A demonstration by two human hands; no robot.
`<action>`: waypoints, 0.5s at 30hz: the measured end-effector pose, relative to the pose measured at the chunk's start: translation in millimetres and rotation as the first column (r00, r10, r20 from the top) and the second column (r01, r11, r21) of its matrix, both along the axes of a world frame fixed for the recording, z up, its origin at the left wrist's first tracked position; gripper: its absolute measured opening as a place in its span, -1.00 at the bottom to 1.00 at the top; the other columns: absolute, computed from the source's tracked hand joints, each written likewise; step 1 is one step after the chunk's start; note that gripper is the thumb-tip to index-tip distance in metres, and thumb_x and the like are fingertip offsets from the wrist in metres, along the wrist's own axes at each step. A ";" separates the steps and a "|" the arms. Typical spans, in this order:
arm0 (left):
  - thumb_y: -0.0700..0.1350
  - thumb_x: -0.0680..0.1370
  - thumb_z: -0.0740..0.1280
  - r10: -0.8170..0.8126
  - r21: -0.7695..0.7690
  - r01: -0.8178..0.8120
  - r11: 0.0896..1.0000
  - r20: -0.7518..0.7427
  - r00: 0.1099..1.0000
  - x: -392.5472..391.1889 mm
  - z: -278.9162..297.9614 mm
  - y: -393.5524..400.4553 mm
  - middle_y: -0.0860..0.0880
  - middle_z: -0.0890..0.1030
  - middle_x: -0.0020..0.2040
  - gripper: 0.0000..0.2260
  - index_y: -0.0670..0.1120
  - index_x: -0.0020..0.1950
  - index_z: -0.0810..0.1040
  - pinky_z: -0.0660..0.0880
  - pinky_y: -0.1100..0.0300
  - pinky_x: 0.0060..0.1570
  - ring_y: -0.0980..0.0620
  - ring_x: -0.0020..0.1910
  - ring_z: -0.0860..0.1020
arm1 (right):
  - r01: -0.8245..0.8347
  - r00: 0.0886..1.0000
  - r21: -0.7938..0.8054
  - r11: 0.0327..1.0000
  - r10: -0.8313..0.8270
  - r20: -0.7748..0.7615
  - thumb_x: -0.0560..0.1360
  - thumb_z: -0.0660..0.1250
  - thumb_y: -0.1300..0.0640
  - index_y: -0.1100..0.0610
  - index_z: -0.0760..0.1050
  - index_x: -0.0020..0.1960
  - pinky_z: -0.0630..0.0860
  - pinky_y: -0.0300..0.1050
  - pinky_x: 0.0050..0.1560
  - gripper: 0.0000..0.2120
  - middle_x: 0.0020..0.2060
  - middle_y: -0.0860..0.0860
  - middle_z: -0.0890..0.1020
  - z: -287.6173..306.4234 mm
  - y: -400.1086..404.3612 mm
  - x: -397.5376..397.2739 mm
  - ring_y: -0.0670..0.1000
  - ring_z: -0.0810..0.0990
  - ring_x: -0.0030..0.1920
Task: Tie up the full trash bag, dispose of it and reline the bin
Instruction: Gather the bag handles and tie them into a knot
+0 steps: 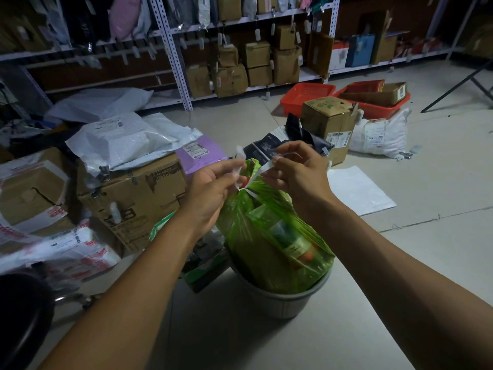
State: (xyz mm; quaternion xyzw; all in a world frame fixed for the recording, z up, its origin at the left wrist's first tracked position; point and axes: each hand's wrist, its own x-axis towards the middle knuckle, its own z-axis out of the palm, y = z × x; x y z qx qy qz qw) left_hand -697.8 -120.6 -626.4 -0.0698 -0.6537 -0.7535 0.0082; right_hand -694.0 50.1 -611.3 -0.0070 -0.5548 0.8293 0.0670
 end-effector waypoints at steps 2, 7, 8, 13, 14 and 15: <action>-0.43 0.49 0.34 -0.016 -0.143 0.008 0.990 -0.050 0.999 -2.7 -3.3 -2.2 -0.02 0.69 0.09 -0.61 0.02 0.13 0.65 0.55 0.31 -0.06 0.15 -0.04 0.63 | -0.029 0.999 0.016 0.999 0.030 -0.017 0.54 0.30 0.39 0.21 0.50 -0.04 0.66 -0.01 -0.18 -0.89 -0.24 0.08 0.54 2.8 -3.5 2.2 0.14 0.61 -0.28; -0.19 0.45 0.49 -0.052 -0.392 -0.022 0.920 -0.180 0.982 -8.0 -11.1 0.1 0.10 0.72 -0.11 -0.74 0.09 0.07 0.69 0.55 0.24 -0.14 0.18 -0.12 0.64 | -0.109 0.989 0.069 0.992 0.115 -0.091 0.52 0.35 0.38 0.29 0.49 0.02 0.63 -0.14 -0.27 -0.90 -0.20 0.19 0.56 6.0 -13.6 3.2 0.09 0.66 -0.27; -0.11 0.47 0.48 -0.035 -0.445 -0.064 0.893 -0.212 0.977 -8.9 -12.3 1.8 0.17 0.69 -0.20 -0.84 0.12 0.00 0.70 0.50 0.28 -0.21 0.25 -0.20 0.61 | -0.114 0.986 0.092 0.989 0.123 -0.109 0.52 0.36 0.38 0.31 0.50 0.03 0.63 -0.15 -0.28 -0.90 -0.20 0.19 0.57 5.8 -15.3 2.6 0.08 0.65 -0.27; -0.03 0.52 0.44 0.079 -0.463 -0.190 0.866 -0.248 0.965 -6.3 -13.4 5.1 0.16 0.63 -0.41 -0.84 0.14 -0.26 0.69 0.42 0.38 -0.39 0.32 -0.42 0.50 | -0.104 0.979 0.214 0.971 0.137 -0.149 0.50 0.30 0.42 0.24 0.58 0.10 0.65 -0.09 -0.08 -0.77 -0.11 0.14 0.64 1.3 -12.4 -4.4 -0.03 0.67 -0.14; -0.06 0.53 0.44 0.086 -0.442 -0.182 0.878 -0.229 0.970 -5.4 -12.9 4.3 0.09 0.66 -0.37 -0.85 0.06 -0.24 0.70 0.47 0.30 -0.34 0.24 -0.38 0.54 | -0.062 0.981 0.304 0.951 0.114 -0.157 0.47 0.27 0.43 0.19 0.60 0.13 0.62 -0.15 -0.06 -0.70 -0.07 0.07 0.66 -0.8 -9.5 -6.0 -0.11 0.67 -0.10; -0.11 0.53 0.43 0.091 -0.415 -0.172 0.893 -0.209 0.974 -4.7 -11.7 3.8 0.03 0.68 -0.33 -0.88 -0.01 -0.20 0.70 0.50 0.24 -0.30 0.18 -0.33 0.58 | -0.001 0.981 0.432 0.902 0.085 -0.174 0.44 0.28 0.41 0.13 0.61 0.15 0.59 -0.20 -0.02 -0.64 -0.05 -0.03 0.66 -3.3 -6.4 -7.7 -0.19 0.64 -0.05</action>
